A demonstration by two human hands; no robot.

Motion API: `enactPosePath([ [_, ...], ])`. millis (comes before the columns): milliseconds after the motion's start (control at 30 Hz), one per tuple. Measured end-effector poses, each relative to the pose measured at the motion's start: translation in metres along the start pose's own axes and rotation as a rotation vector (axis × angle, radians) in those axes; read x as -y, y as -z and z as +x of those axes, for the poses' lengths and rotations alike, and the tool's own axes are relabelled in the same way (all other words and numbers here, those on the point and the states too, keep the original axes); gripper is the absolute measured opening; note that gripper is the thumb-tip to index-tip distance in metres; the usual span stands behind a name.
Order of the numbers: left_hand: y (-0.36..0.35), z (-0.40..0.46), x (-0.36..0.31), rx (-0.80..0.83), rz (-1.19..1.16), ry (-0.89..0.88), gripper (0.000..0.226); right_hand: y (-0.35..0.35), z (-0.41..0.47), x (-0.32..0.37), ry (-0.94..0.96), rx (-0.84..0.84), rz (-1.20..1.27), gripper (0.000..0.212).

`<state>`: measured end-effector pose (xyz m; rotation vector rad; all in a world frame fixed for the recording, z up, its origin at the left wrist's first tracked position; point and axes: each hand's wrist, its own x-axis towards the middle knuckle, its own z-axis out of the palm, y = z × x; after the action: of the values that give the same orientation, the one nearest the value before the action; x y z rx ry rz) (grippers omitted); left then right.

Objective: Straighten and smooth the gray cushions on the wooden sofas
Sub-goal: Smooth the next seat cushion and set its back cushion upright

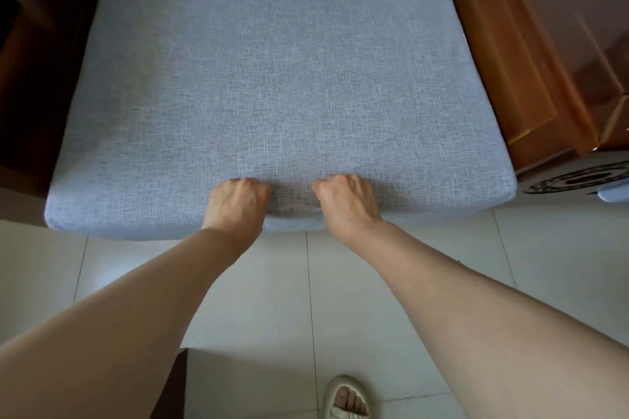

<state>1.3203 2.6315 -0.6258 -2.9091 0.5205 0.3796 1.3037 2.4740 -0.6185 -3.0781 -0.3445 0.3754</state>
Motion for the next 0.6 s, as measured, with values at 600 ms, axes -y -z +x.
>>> enactPosePath([
  [600,-0.018,-0.127,-0.031,0.163,-0.094,-0.092,0.025,-0.022,-0.13,0.046,-0.016,0.105,0.096,0.034],
])
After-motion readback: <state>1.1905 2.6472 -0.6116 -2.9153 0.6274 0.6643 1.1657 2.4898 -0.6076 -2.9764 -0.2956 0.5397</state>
